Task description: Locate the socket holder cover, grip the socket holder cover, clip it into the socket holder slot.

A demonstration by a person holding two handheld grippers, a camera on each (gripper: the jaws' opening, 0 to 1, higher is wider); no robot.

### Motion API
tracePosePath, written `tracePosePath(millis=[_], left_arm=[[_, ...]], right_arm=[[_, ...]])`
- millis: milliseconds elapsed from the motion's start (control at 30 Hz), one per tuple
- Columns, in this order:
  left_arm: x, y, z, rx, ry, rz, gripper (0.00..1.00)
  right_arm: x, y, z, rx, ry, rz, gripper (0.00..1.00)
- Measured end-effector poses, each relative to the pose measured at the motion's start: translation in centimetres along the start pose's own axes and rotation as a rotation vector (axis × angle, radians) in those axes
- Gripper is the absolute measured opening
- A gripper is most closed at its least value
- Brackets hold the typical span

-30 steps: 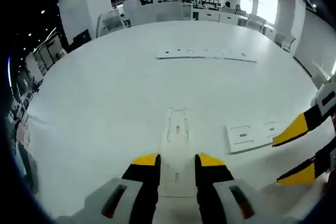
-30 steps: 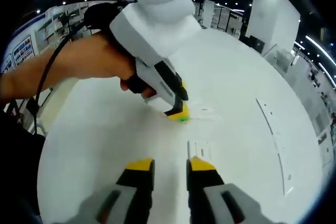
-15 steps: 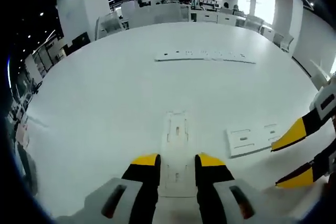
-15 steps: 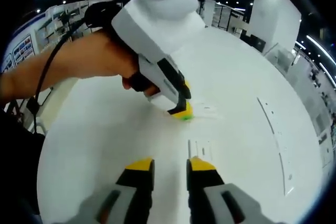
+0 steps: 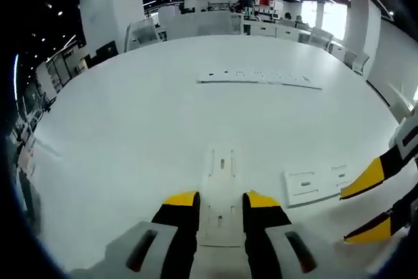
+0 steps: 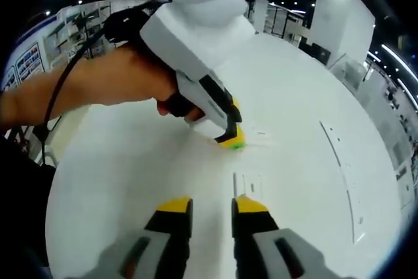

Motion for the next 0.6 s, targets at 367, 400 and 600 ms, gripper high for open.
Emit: tracePosePath(millis=[367, 400, 600], left_arm=[[-0.2, 0.2, 0.4, -0.004, 0.001, -0.012, 0.28], [-0.2, 0.2, 0.5, -0.010, 0.001, -0.018, 0.29], [-1.5, -0.1, 0.9, -0.038, 0.016, -0.095, 0.32]], right_arm=[[-0.3, -0.2, 0.1, 0.008, 0.013, -0.019, 0.26], [-0.4, -0.2, 0.2, 0.008, 0.013, -0.020, 0.25], [-0.1, -0.1, -0.1, 0.011, 0.012, -0.012, 0.26]])
Point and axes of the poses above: the point that each gripper's makers call its tool centre point, and the gripper's own axes: x roughly forward along the fingers, z roughly to its left, y roughly out of its underside, the point moved 4 cm from there along -x, roughly backward along the fingers
